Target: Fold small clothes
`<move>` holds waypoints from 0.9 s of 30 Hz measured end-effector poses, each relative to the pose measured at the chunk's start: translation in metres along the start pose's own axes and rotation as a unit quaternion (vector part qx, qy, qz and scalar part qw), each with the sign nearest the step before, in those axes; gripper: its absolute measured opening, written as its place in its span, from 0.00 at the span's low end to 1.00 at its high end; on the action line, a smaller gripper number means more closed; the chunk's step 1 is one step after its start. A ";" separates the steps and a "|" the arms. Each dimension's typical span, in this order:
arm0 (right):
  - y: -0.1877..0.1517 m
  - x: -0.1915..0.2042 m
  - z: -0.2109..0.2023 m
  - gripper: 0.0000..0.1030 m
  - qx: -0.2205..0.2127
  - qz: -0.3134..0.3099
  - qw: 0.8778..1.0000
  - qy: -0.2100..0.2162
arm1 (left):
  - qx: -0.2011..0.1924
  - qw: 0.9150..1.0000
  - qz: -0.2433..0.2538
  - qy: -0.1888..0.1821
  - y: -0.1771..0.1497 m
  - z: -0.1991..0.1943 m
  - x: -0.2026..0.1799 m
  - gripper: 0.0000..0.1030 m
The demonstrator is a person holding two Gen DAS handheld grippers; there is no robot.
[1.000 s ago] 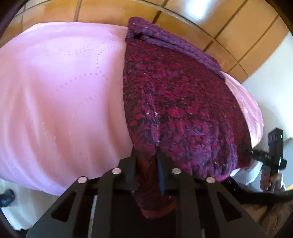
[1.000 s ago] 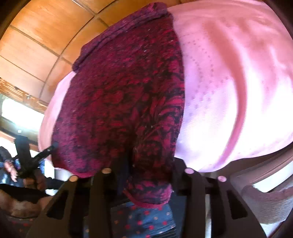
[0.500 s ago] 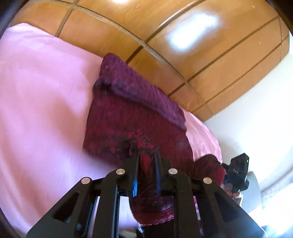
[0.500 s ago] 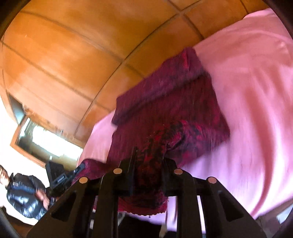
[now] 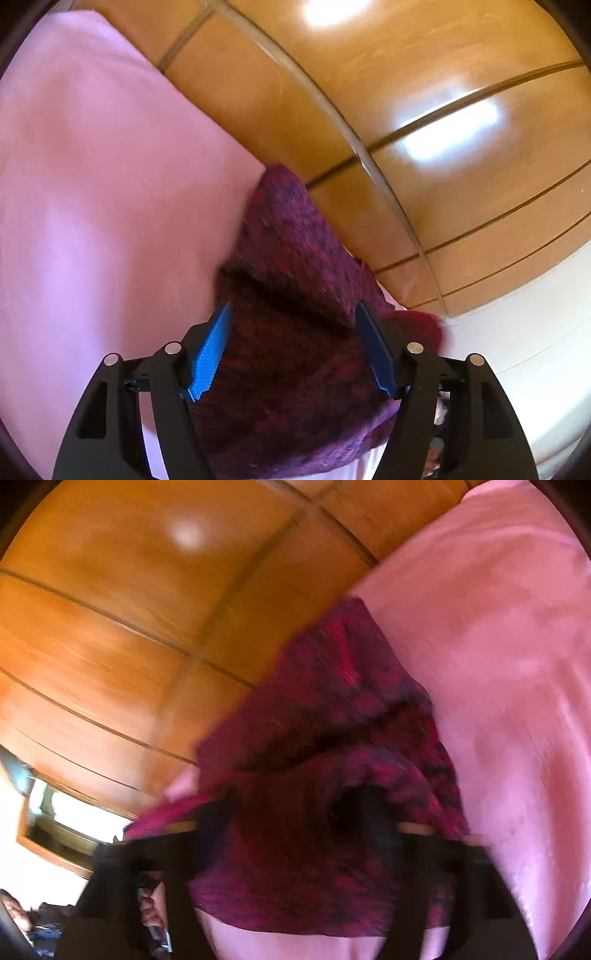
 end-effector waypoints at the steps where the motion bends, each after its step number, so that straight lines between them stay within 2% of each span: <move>1: 0.002 0.001 -0.010 0.98 -0.013 0.011 1.000 0.013 | -0.002 1.000 0.007 0.001 0.001 -0.003 0.002 0.65; 4: 0.007 0.002 -0.035 0.98 -0.031 -0.012 0.999 0.019 | 0.010 0.999 0.048 0.015 -0.011 -0.011 0.015 0.67; 6: 0.000 -0.003 -0.045 0.97 -0.025 -0.048 0.998 -0.009 | 0.036 0.997 0.071 0.013 -0.029 -0.014 0.025 0.68; 7: -0.008 -0.008 -0.049 0.95 -0.017 -0.075 0.997 -0.031 | 0.045 0.996 0.080 0.013 -0.038 -0.016 0.028 0.72; 11: -0.041 -0.019 -0.044 0.68 0.026 -0.139 0.986 -0.085 | 0.068 0.992 0.102 0.016 -0.069 -0.019 0.038 0.73; 13: -0.051 -0.020 -0.034 0.62 0.027 -0.174 0.978 -0.111 | 0.063 0.992 0.107 0.012 -0.075 -0.019 0.037 0.73; 14: -0.055 -0.021 -0.030 0.55 0.023 -0.186 0.975 -0.123 | 0.064 0.992 0.113 0.010 -0.076 -0.016 0.034 0.69; 15: -0.055 -0.022 -0.025 0.45 0.020 -0.192 0.972 -0.131 | 0.066 0.991 0.113 0.007 -0.075 -0.014 0.032 0.59; 16: -0.054 -0.022 -0.023 0.40 0.017 -0.195 0.971 -0.137 | 0.070 0.991 0.113 0.001 -0.075 -0.010 0.029 0.43; 17: -0.052 -0.024 -0.020 0.31 0.015 -0.189 0.971 -0.146 | 0.075 0.990 0.123 0.005 -0.075 -0.007 0.025 0.38; 18: -0.050 -0.026 -0.018 0.23 0.015 -0.182 0.972 -0.149 | 0.075 0.989 0.130 0.013 -0.075 -0.008 0.022 0.25; 19: -0.049 -0.026 -0.019 0.20 0.014 -0.176 0.973 -0.149 | 0.079 0.988 0.134 0.015 -0.075 -0.008 0.019 0.19; 22: -0.048 -0.022 -0.030 0.16 0.007 -0.162 0.977 -0.138 | 0.079 0.988 0.133 0.018 -0.077 -0.013 0.019 0.13; 27: -0.055 -0.022 -0.048 0.13 0.007 -0.121 0.986 -0.113 | 0.082 0.989 0.122 0.003 -0.089 -0.031 0.019 0.11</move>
Point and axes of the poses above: each gripper's, at about its wrist camera, not at the fingertips, and z roughly the way its jaws point, x to its left, y to its top, the point moved 2 cm from there along z, roughly the way its jaws point, and after that the axes turned 9 degrees about -x, right-handed, at the moved point
